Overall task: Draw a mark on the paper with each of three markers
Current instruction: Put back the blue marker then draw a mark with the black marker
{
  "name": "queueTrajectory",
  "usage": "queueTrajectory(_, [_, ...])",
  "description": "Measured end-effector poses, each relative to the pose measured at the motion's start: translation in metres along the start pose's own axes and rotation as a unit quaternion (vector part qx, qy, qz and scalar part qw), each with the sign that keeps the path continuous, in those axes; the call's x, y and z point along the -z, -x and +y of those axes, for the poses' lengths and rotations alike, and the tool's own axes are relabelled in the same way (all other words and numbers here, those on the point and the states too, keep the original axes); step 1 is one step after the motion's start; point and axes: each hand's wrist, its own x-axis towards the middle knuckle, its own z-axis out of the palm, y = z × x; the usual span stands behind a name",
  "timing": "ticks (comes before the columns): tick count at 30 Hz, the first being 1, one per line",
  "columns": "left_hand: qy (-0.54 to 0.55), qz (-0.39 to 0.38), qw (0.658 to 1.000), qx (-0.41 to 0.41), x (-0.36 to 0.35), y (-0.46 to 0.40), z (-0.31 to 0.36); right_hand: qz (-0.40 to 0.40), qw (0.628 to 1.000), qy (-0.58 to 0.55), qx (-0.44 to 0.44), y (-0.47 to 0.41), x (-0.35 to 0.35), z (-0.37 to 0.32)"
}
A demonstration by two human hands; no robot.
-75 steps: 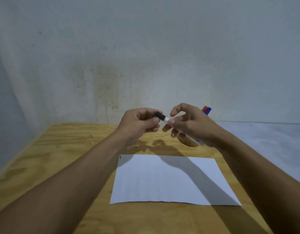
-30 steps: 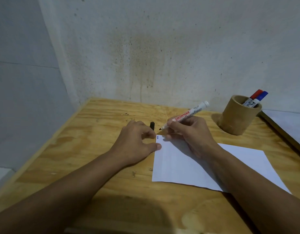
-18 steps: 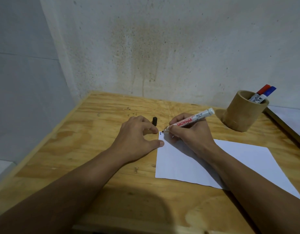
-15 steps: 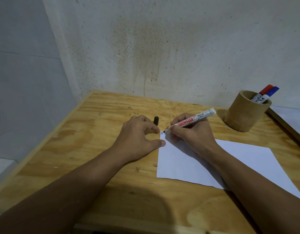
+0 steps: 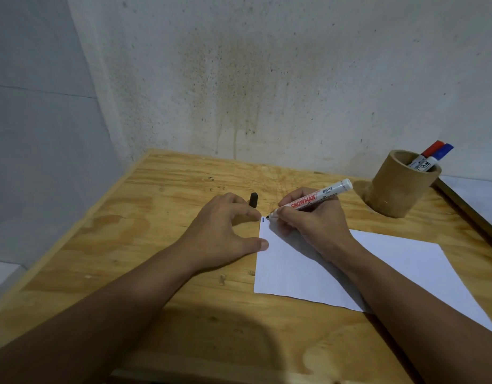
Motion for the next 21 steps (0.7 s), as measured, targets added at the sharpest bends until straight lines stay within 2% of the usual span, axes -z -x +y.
queueTrajectory(7, [0.029,-0.058,0.998,0.009,0.0082,0.007,-0.0007,-0.008,1.0,-0.004,-0.001,-0.0001,-0.0006,0.0009])
queueTrajectory(21, [0.031,-0.062,0.998,0.013,0.0109,0.0081,0.0034,0.0,0.998,0.051,0.024,-0.0036,0.001,0.0062])
